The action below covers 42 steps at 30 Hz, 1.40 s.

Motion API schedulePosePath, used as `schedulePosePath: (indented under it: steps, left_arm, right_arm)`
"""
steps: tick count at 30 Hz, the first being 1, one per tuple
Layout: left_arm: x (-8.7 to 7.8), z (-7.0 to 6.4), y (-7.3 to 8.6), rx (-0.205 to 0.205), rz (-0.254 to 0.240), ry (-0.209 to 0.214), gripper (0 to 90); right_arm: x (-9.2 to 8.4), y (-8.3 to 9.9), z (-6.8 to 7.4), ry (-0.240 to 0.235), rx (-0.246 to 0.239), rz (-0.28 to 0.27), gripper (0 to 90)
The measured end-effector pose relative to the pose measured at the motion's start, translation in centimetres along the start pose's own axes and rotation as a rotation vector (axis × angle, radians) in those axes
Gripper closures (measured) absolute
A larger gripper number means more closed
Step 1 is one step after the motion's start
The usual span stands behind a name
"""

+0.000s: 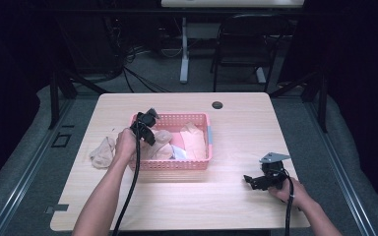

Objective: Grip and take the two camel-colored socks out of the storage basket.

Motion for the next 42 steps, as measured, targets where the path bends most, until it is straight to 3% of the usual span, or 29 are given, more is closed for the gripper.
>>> schedulePosePath:
  steps: [20, 33, 42]
  left_arm:
    - [-6.9, 0.0, -0.6, 0.043, -0.118, -0.031, 86.5]
    - [-11.0, -0.1, -1.2, 0.062, -0.160, -0.067, 86.5]
    - [-13.0, 0.0, -1.5, 0.071, -0.168, -0.083, 86.5]
  right_arm:
    - [0.0, 0.0, 0.0, 0.000, 0.000, 0.000, 0.0]
    - [0.0, 0.0, 0.0, -0.003, 0.001, -0.001, 0.0]
    - [0.0, 0.0, 0.0, -0.003, 0.001, 0.000, 0.0]
Point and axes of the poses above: each handheld gripper's, and its own axes: x roughly forward along the jaws, y roughly out of its underside, z roughly to its left, the point moved 2 cm from there along x, roughly forward along the jaws, and after that the axes turned 13 degrees about x, right-handed, at the moved point
